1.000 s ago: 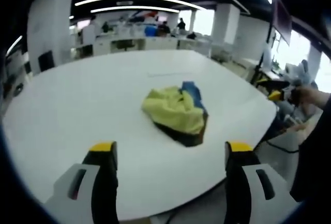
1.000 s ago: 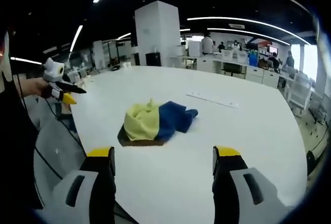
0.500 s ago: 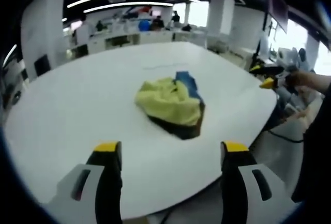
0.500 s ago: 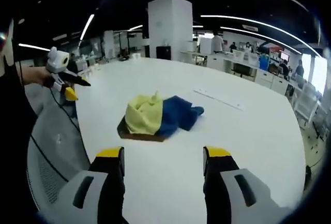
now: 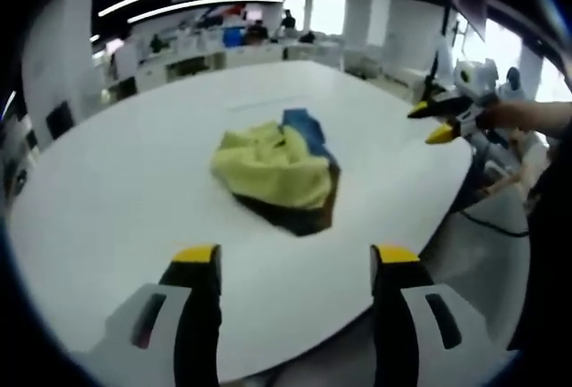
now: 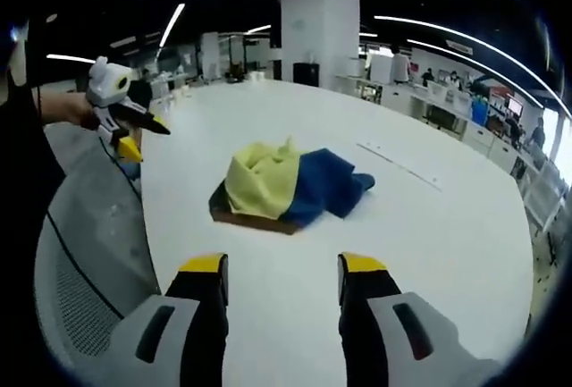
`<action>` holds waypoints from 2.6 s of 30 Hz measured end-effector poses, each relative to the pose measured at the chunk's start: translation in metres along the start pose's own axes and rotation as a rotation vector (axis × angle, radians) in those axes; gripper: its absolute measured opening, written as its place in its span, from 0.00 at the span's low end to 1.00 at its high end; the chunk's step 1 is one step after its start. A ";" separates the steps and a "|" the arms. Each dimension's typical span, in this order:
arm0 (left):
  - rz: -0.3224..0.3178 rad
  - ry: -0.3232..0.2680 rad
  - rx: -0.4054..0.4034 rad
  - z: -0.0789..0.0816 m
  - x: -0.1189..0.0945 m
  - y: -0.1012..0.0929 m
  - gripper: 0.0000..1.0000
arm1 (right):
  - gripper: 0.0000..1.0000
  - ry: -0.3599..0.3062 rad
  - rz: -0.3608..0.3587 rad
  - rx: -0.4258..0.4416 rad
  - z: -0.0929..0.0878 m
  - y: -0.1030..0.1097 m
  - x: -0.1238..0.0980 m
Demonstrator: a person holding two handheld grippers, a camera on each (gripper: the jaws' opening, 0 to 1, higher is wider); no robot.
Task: Fold the garment on the visible template until the final outline fits inside the template.
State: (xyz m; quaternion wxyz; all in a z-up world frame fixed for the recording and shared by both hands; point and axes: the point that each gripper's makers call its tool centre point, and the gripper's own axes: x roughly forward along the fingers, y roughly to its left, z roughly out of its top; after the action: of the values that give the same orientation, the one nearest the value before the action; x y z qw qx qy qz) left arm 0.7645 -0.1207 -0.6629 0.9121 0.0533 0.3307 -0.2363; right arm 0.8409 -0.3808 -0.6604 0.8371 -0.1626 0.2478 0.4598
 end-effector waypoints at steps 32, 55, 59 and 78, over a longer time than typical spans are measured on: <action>-0.113 0.111 0.178 -0.016 0.069 -0.042 0.48 | 0.30 0.152 0.147 -0.276 -0.016 -0.005 0.058; -0.108 0.173 0.299 -0.025 0.101 -0.041 0.41 | 0.27 0.181 0.174 -0.372 -0.018 -0.011 0.087; -0.114 0.182 0.320 -0.026 0.105 -0.044 0.41 | 0.26 0.188 0.178 -0.391 -0.019 -0.013 0.091; -0.114 0.206 0.347 -0.028 0.117 -0.040 0.39 | 0.24 0.192 0.228 -0.461 -0.013 -0.008 0.112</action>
State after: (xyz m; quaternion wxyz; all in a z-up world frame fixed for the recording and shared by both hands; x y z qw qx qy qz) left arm 0.8083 -0.1951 -0.7561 0.8357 0.2147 0.3790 -0.3344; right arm 0.8949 -0.3140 -0.7343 0.6934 -0.3630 0.2314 0.5778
